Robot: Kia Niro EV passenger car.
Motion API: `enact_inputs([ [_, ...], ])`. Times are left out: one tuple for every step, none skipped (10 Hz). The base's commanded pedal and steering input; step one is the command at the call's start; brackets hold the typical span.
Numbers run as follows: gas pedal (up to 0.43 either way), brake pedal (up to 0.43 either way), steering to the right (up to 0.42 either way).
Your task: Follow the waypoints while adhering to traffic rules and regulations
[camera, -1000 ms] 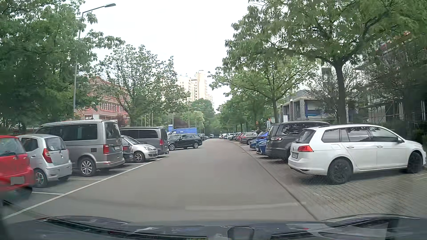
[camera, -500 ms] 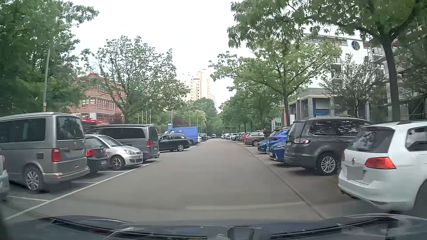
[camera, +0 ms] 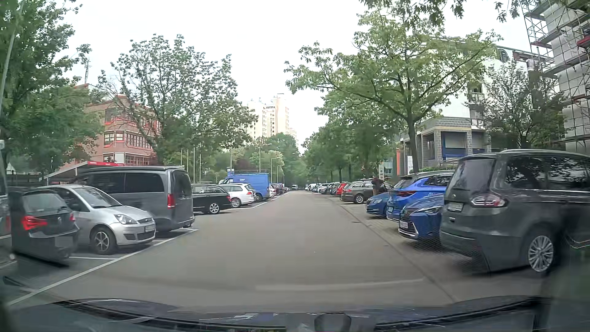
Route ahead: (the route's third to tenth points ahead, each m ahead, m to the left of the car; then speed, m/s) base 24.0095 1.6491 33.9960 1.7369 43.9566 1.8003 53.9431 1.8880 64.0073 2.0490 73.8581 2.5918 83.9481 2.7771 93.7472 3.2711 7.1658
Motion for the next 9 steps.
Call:
enact_inputs([
  [0.130,0.000,0.001],
  [0.130,0.000,0.003],
  [0.130,0.000,0.004],
  [0.118,0.000,0.005],
  [0.118,0.000,0.005],
  [0.118,0.000,0.006],
  [0.118,0.000,0.007],
  [0.110,0.000,0.007],
  [0.110,0.000,0.007],
])
